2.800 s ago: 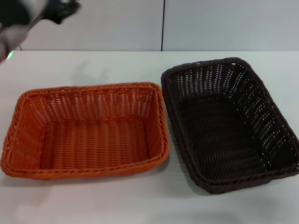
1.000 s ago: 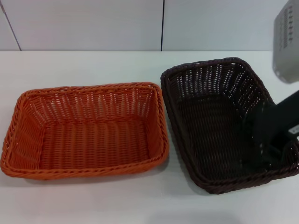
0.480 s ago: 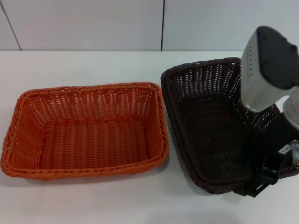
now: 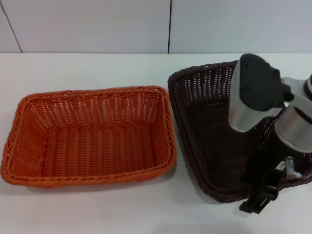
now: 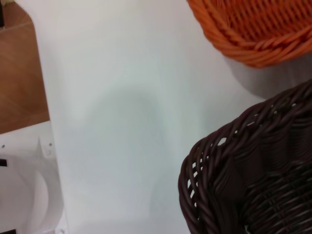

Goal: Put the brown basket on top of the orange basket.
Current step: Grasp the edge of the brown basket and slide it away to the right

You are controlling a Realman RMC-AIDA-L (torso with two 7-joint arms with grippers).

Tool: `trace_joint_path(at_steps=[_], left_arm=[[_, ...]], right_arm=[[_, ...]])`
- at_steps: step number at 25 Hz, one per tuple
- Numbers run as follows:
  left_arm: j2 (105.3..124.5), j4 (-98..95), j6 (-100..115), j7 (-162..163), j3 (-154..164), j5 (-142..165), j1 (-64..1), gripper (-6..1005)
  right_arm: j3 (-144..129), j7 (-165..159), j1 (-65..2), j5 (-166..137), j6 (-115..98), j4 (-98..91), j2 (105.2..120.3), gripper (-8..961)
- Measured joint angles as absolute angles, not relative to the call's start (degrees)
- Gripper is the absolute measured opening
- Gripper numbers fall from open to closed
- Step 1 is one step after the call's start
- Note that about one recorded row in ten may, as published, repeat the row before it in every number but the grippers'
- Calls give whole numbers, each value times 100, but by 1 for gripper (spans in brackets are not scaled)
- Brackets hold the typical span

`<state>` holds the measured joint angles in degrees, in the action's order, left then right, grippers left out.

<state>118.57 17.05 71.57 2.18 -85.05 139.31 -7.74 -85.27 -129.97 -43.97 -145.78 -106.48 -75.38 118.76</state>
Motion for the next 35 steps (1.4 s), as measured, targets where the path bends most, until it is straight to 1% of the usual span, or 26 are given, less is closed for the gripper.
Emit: trace_joint_path(at_steps=[8,13,24,30,33,35], left_arm=[[11844,1691,7153,216,-8510,13931,-780,813],[11838,1652,7155,214,-8508,13931,-777,813],[11830,1602,7162,211,-8507,13930,-792,813],[11830,1566,7156,210,-8508,13930,-783,813],[11829,1564,7156,211,-8508,13930,-782,813],[11830,1564,7157,211,-8508,13932,-782,813]], right_arm=[[-8778,-13044,-4409,-14713,-10190,-7002,11898,636],[-8740,-13107,-4380,-14738,-10077,-7206,11899,514],[-9061,-13367,-4234,-14762,-10077,-7944,11921,340],[-9066,-13621,-4221,-14778,-10100,-8154,11918,182],[-9050,-13796,-4197,-14830,-10130,-8351,11907,161],[-8998,-14068,-4148,-15048,-10188,-8813,11896,157]])
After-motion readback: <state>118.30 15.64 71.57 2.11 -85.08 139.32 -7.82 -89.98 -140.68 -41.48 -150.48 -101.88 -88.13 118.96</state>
